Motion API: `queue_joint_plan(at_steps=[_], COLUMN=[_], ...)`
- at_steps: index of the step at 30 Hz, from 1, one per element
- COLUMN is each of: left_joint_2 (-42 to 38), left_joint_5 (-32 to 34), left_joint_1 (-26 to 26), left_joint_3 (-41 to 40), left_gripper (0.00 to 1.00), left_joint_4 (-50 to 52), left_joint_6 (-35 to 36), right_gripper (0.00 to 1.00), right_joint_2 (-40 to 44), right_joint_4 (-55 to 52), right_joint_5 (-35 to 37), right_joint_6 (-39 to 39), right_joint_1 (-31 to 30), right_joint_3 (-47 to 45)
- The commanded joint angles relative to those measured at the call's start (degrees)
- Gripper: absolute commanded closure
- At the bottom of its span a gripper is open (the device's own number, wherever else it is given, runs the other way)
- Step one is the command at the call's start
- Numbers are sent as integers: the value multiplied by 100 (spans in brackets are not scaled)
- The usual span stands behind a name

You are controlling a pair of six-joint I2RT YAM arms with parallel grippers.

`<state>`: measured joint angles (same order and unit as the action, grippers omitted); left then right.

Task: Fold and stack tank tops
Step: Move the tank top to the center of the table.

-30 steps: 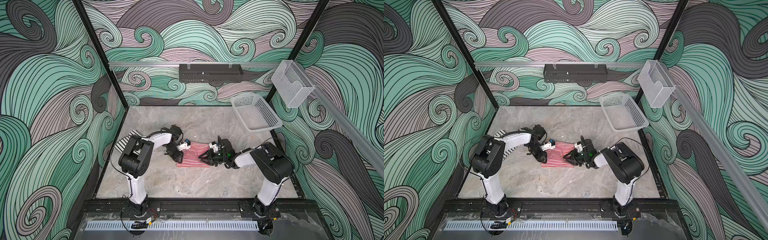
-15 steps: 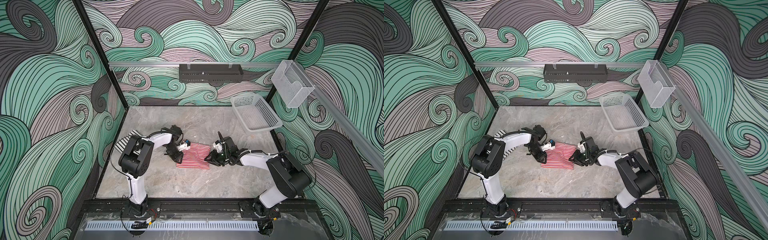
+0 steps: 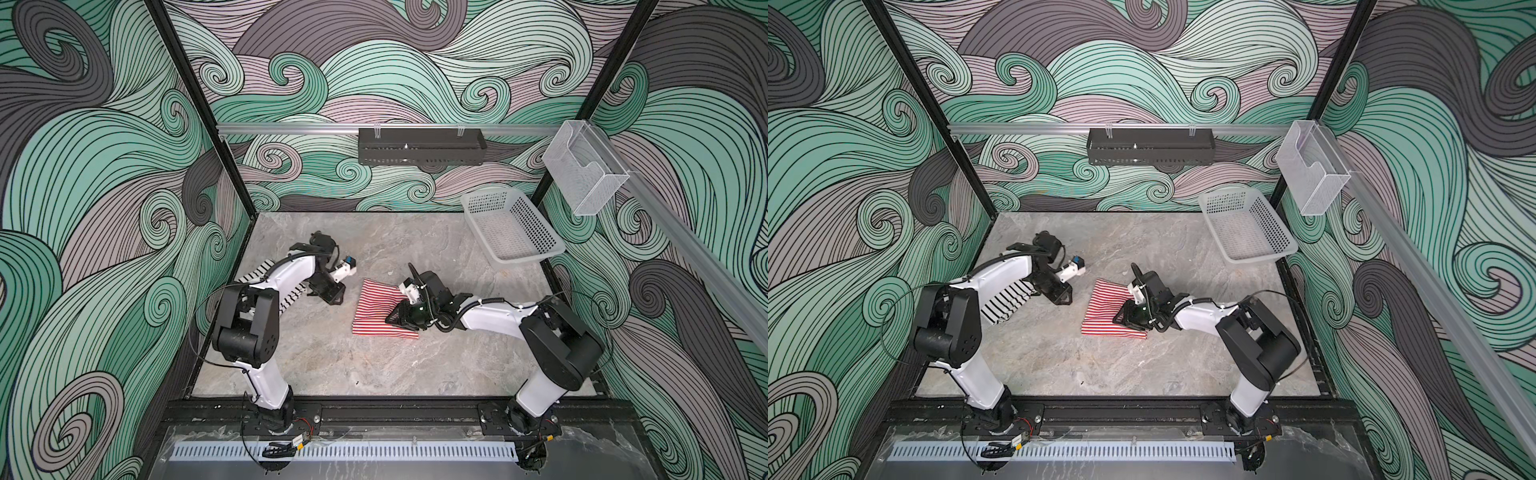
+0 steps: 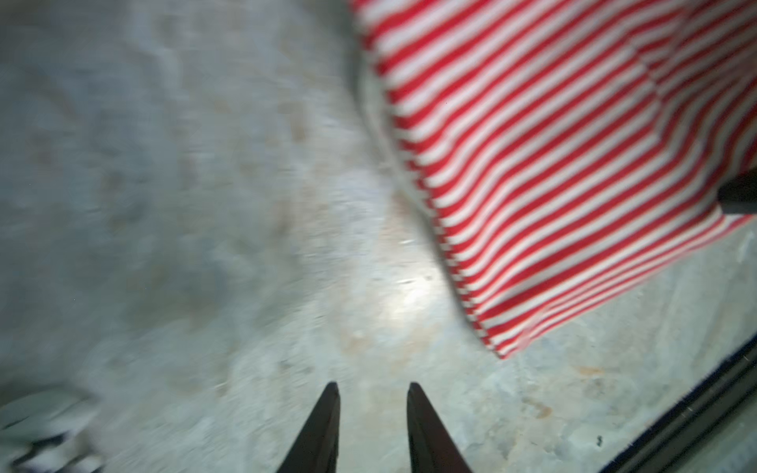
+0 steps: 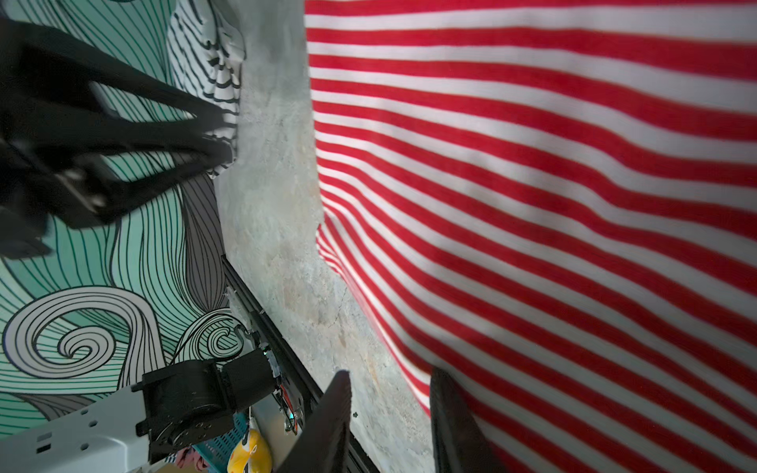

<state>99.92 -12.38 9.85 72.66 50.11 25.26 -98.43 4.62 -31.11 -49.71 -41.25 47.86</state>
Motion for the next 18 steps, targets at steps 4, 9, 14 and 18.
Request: queue_joint_plan(at_steps=[4,9,14,18], left_joint_2=[-54,138,314,755], left_joint_5=[669,1283,1798,2033], left_joint_1=[-1347,-2008,-2162,-2161], left_joint_3=[481,362,48,135], left_gripper=[68,68,68,68], left_joint_4=[104,-27,-332,-133], left_joint_6=[212,411,564,612], right_gripper=[66,66,65,65], right_joint_2=[-458,-212,15,362], right_joint_4=[461,308,242,-204], right_joint_5=[-86,-34,-136,-156], right_joint_6=[-386,-226,-86,237], right_joint_1=[51,187,617,929], right_joint_3=[-146,-595,-972,-1041])
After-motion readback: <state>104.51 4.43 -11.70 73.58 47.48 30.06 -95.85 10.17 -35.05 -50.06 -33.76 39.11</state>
